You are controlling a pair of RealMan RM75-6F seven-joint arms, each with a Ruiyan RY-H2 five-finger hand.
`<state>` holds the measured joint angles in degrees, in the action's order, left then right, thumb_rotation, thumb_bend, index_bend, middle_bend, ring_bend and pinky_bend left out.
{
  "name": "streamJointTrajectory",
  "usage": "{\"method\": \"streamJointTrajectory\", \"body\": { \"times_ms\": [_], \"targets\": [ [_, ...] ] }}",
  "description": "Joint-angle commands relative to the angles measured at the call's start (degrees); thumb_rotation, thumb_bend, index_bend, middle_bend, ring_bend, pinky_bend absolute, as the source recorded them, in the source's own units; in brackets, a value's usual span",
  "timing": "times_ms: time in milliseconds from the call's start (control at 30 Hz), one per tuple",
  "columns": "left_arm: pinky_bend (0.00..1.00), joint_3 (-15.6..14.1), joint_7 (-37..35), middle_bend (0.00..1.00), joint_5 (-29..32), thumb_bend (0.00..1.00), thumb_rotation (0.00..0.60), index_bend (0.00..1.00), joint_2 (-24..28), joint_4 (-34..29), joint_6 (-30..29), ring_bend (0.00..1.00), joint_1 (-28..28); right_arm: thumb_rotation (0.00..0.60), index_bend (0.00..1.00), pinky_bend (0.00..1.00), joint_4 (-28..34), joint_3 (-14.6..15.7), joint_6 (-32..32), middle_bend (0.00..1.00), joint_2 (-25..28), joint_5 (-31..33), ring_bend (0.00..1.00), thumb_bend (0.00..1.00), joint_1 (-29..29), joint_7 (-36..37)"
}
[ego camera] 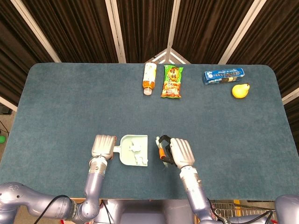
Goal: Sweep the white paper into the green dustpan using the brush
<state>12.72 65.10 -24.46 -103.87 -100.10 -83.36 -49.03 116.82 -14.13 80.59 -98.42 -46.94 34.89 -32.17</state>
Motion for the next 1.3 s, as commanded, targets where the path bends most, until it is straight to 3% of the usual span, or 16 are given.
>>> {"method": "streamJointTrajectory", "body": {
  "times_ms": [33, 267, 600, 1033, 1300],
  "targets": [
    [1.00, -0.10, -0.03, 1.00, -0.02, 0.58, 0.600, 0.69, -0.16, -0.02, -0.13, 1.00, 0.06, 0.600, 0.95, 0.91, 0.03, 0.18, 0.09, 0.93, -1.15, 0.44, 0.98, 0.54, -0.05, 0.19],
    [1.00, -0.34, -0.21, 1.00, -0.19, 0.58, 0.600, 0.69, -0.32, -0.13, -0.30, 1.00, 0.33, 0.600, 0.95, 0.91, -0.80, 0.34, 0.53, 0.93, -4.26, 1.43, 0.98, 0.55, -0.26, 0.64],
    [1.00, -0.33, -0.35, 1.00, -0.45, 0.58, 0.600, 0.69, -0.56, 0.01, 0.00, 1.00, 0.36, 0.600, 0.95, 0.91, -0.81, -2.49, 0.07, 0.93, -8.01, 5.35, 0.98, 0.55, 0.02, 2.18],
    [1.00, -0.22, -0.23, 1.00, -0.56, 0.58, 0.600, 0.69, -0.93, 0.43, 0.17, 1.00, 0.31, 0.600, 0.95, 0.91, 3.14, -11.07, 1.13, 0.93, -13.45, 15.71, 0.98, 0.55, 3.15, 1.84],
    [1.00, -0.14, -0.34, 1.00, -0.66, 0.58, 0.600, 0.69, -0.82, 0.29, 0.13, 1.00, 0.44, 0.600, 0.95, 0.91, 6.02, -16.67, 1.76, 0.93, -13.82, 24.12, 0.98, 0.55, 3.70, 3.72]
  ]
}}
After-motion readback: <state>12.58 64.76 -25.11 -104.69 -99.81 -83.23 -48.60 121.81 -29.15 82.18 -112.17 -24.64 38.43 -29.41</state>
